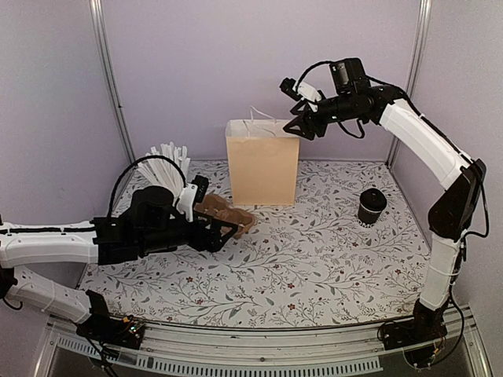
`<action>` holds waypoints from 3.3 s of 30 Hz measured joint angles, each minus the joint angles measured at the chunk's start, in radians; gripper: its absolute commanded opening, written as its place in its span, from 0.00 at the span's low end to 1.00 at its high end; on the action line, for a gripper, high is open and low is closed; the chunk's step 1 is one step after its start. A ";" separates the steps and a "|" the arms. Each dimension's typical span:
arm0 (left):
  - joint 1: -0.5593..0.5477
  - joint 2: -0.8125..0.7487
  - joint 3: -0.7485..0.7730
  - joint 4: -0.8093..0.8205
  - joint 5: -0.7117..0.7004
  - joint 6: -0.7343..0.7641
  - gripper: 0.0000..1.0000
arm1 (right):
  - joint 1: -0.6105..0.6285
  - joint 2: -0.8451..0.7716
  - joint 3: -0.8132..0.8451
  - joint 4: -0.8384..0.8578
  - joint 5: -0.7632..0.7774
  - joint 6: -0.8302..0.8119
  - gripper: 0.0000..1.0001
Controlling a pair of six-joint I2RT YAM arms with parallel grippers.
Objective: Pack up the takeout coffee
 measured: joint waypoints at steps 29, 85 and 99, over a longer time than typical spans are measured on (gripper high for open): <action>0.000 -0.089 -0.123 0.006 0.002 -0.034 0.91 | 0.026 0.252 0.117 0.189 -0.071 0.009 0.11; 0.240 0.542 0.518 -0.530 0.091 -0.139 0.51 | -0.043 -0.424 -0.297 -0.228 -0.313 -0.110 0.63; 0.243 0.535 0.592 -0.587 0.147 -0.066 0.64 | -0.095 -0.379 -0.338 -0.352 -0.319 -0.185 0.89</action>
